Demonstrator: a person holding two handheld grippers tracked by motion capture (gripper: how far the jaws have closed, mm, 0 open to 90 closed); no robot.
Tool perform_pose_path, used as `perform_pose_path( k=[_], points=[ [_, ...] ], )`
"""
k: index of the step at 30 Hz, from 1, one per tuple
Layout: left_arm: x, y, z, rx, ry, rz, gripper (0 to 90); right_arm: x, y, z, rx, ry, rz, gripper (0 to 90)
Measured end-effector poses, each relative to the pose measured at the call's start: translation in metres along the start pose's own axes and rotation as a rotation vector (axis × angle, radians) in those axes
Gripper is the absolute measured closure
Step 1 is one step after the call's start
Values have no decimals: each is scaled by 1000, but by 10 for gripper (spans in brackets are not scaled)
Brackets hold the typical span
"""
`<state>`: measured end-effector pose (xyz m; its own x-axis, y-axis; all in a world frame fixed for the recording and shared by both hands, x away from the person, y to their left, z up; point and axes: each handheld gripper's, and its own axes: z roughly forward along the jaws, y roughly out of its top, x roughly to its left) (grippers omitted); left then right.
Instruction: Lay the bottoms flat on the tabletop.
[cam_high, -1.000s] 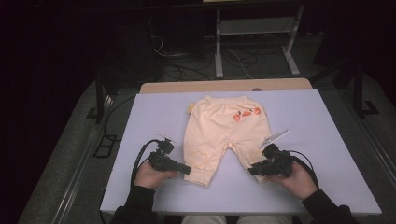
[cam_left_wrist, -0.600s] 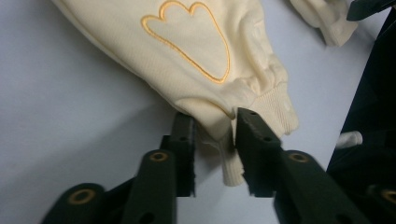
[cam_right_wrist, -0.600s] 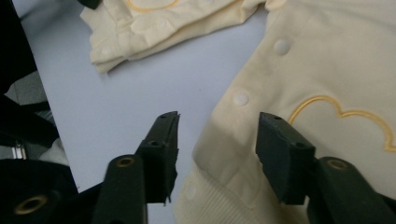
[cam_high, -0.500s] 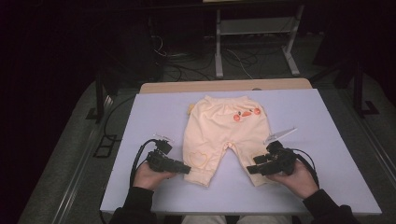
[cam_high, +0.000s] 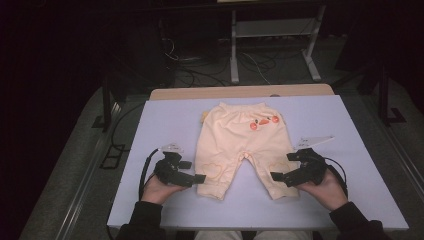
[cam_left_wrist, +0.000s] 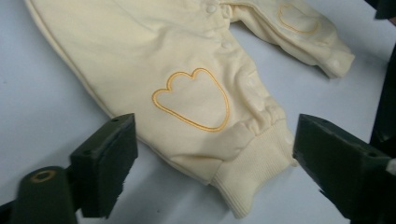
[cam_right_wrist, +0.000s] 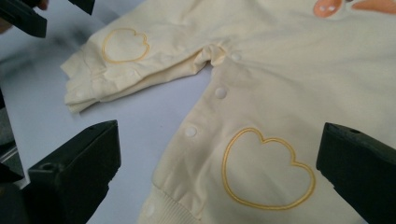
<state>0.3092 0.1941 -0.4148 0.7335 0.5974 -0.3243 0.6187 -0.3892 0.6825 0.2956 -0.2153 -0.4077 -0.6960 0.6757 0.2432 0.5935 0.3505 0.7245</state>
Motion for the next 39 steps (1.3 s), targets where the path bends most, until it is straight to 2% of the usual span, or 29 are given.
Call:
perform_pose_path(
  k=[4, 7, 12, 16, 22, 28, 34, 39],
  points=[
    [-2, -1, 0, -33, 25, 38, 21, -4, -3, -10, -29, -6, 3, 0],
    [-2, -2, -1, -64, 46, 57, 0, -6, -7, -14, -33, -10, 9, 0],
    [-4, -4, -14, -189, 78, 80, 0, -8, -15, -21, -43, -32, 21, 0],
    [-5, -8, -21, -240, 95, 76, 0, -9, -22, -26, -68, -50, 35, 0],
    [-3, -19, -22, -251, 112, 82, 0, -11, -35, -30, -93, -78, 51, 0],
    [-5, -29, -25, -294, 116, 104, 0, -13, -47, -32, -100, -101, 52, 0],
    [-5, -34, -24, -280, 144, 124, 0, -17, -56, -35, -106, -138, 45, 0],
    [-7, -36, -22, -265, 148, 145, 0, -23, -62, -40, -120, -169, 49, 0]
  ],
)
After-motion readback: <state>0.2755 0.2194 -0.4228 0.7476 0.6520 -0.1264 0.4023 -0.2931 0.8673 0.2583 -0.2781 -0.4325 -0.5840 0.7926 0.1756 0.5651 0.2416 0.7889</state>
